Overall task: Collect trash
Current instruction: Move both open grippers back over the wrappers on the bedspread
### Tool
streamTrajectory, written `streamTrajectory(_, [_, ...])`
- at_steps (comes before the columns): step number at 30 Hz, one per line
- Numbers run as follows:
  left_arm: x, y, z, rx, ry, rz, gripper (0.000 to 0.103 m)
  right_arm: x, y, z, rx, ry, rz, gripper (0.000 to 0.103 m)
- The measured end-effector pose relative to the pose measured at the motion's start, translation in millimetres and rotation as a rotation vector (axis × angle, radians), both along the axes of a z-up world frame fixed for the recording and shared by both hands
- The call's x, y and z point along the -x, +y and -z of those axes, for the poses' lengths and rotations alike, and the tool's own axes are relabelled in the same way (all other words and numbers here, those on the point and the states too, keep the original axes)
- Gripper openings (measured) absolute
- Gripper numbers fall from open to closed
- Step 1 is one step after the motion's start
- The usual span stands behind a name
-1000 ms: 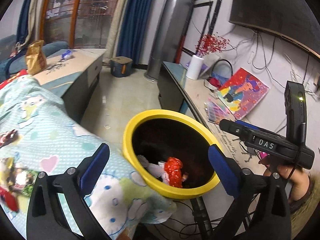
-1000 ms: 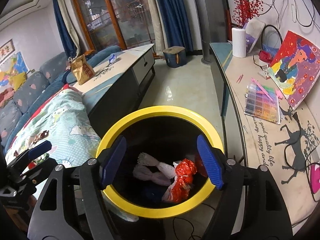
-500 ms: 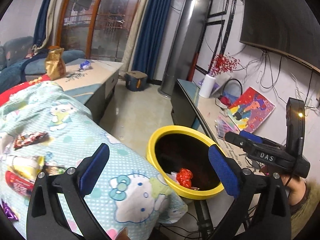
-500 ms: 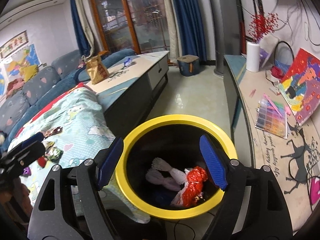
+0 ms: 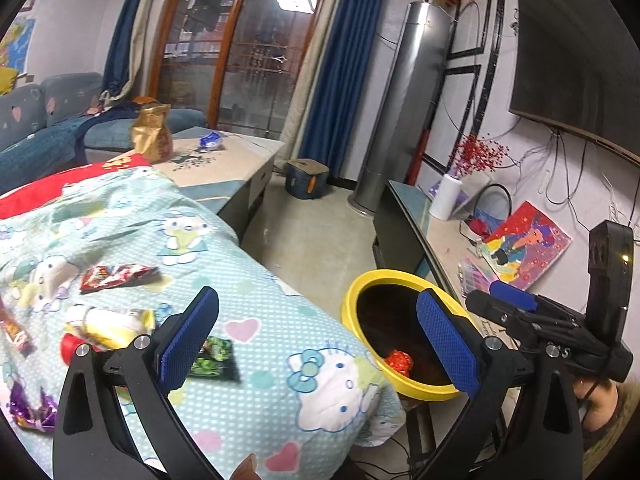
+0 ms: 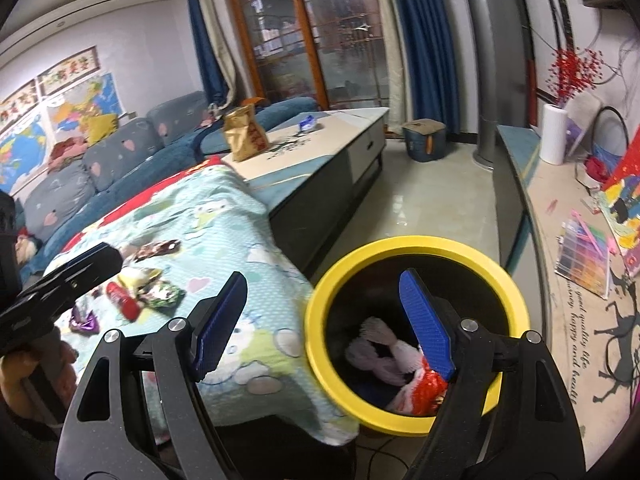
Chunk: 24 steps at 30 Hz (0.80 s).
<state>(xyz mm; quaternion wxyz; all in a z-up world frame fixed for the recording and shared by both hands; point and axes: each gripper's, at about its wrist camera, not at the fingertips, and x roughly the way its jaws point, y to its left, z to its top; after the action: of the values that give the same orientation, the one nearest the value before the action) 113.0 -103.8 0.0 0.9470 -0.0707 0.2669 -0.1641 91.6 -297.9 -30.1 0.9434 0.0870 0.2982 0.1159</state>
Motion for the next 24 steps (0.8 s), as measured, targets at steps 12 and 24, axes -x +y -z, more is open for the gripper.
streamTrajectory(12, [8.4,42.4,-0.6,0.01,-0.009,-0.101,0.096,8.5,42.8,-5.2,0.0,-0.016,-0.117,0.071])
streamTrajectory(24, [14.2,82.4,-1.0,0.014,-0.01,-0.199,0.096,17.4,82.8,-5.5,0.0,-0.014,-0.227,0.071])
